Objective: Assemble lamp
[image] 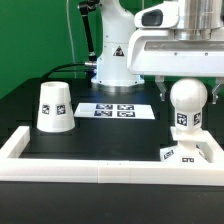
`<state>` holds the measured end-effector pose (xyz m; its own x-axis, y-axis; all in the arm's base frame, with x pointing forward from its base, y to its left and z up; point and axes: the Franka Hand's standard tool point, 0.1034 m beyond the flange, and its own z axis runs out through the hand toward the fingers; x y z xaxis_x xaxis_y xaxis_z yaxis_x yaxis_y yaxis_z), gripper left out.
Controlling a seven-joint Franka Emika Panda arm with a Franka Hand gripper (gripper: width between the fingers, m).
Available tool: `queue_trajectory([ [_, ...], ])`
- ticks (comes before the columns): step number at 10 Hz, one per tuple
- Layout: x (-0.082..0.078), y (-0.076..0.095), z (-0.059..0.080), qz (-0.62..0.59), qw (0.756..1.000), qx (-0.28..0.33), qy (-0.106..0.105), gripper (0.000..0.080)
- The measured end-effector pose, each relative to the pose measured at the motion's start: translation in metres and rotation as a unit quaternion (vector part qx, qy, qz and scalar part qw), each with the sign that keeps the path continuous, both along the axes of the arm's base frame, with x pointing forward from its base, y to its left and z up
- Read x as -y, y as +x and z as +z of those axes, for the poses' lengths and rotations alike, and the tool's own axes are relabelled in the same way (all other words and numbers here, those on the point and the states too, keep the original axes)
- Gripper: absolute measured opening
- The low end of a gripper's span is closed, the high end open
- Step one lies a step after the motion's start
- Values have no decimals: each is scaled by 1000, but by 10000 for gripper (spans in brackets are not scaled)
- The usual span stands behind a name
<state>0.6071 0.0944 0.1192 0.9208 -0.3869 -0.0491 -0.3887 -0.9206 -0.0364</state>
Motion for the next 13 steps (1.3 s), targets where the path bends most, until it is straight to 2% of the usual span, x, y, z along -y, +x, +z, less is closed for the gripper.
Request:
queue_trajectory([
  [2,-3,-2,0,-93,996,-14,-3,579],
  [5,-9,-3,-1,-230,972,-41,-9,579],
  [7,-10,0,-1,-309,949,-53,-3,579],
  [9,-11,0,-1,-346,937,-57,1,584],
  [10,-12,0,-1,-344,937,-57,1,584],
  [11,-12,0,-1,-320,946,-55,3,682],
  [13,-15,3,-1,-256,966,-24,13,696],
])
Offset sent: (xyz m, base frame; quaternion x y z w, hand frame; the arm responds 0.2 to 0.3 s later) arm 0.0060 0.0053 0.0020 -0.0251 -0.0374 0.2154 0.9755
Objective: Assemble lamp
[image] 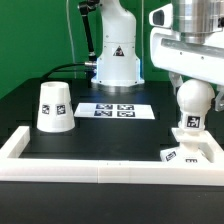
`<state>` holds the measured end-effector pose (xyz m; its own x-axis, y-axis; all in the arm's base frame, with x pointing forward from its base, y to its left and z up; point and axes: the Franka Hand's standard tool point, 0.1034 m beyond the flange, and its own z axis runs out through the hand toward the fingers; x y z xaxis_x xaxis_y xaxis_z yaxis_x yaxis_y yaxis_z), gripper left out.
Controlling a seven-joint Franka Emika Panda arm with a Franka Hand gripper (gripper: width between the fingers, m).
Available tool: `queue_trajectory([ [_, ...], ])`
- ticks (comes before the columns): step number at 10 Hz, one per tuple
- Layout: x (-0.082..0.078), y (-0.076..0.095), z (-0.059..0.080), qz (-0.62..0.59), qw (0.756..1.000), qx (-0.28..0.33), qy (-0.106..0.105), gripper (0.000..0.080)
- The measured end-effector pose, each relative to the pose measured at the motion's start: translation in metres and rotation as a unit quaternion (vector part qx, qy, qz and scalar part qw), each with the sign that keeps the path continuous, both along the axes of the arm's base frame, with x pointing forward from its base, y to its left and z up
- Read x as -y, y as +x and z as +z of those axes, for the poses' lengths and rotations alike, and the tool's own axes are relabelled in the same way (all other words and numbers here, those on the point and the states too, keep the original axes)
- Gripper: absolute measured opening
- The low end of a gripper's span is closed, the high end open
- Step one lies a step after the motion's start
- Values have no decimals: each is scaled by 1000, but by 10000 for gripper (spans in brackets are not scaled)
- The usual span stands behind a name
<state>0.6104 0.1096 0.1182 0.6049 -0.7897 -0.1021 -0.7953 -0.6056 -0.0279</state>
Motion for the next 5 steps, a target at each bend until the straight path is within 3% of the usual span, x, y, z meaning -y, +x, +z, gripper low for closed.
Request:
queue_trajectory([
  [5,3,-3,-1,247,968,52,2,699],
])
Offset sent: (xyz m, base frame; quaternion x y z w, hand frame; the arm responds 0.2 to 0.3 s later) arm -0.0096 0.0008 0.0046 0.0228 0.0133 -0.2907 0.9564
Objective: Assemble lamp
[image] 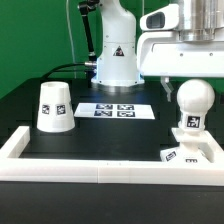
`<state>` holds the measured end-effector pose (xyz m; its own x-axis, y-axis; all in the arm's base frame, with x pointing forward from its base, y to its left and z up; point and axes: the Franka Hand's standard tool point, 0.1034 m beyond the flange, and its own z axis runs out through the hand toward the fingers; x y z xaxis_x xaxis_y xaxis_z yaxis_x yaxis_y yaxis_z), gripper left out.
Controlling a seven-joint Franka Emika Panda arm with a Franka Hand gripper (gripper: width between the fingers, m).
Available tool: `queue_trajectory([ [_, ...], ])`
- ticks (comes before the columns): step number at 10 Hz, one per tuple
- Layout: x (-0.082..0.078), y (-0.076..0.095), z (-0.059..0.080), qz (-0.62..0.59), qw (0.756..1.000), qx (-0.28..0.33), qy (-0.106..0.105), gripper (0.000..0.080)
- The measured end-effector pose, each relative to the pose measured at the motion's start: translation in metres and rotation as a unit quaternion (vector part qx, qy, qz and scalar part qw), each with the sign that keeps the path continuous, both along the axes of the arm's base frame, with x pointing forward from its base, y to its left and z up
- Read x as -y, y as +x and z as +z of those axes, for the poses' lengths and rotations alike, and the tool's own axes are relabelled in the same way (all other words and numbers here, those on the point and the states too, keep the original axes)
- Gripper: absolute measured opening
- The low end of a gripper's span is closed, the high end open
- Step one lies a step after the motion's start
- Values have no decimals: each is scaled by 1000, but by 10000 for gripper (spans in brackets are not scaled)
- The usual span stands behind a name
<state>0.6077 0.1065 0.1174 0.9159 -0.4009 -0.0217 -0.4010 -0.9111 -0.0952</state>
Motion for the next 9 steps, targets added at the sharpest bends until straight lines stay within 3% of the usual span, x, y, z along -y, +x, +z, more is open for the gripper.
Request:
queue_trajectory([
  [6,-4,2,-1,217,976,29,-11,699],
  [9,0,4,-2,397,916,51,-19,699],
])
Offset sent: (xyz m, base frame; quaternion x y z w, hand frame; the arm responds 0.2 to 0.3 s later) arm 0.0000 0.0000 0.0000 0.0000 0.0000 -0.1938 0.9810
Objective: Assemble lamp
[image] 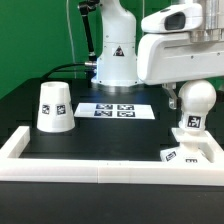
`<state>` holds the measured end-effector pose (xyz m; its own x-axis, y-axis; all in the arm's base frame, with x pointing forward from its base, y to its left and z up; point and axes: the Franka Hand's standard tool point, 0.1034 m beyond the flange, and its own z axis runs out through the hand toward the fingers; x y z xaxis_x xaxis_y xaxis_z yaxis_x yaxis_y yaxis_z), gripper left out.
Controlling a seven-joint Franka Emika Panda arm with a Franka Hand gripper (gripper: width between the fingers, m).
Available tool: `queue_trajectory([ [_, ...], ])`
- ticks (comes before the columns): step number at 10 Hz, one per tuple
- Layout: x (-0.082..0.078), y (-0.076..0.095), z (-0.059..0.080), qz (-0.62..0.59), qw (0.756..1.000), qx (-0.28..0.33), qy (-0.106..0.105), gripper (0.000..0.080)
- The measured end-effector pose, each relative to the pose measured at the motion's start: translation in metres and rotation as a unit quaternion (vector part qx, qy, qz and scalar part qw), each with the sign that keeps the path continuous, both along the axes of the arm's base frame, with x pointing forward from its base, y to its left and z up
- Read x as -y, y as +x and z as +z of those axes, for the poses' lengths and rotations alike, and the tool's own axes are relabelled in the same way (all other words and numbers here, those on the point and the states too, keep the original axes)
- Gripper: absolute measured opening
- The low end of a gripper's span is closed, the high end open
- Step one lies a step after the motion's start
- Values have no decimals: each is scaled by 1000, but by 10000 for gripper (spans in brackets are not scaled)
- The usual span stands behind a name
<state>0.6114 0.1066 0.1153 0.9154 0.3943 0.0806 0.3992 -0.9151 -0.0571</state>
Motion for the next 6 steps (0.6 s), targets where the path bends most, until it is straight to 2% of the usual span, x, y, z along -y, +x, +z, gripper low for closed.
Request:
queue_trajectory([
  [4,0,-1,-2,142,990,8,-17,699],
  [6,2,-2,-3,238,971,11,-30,699],
])
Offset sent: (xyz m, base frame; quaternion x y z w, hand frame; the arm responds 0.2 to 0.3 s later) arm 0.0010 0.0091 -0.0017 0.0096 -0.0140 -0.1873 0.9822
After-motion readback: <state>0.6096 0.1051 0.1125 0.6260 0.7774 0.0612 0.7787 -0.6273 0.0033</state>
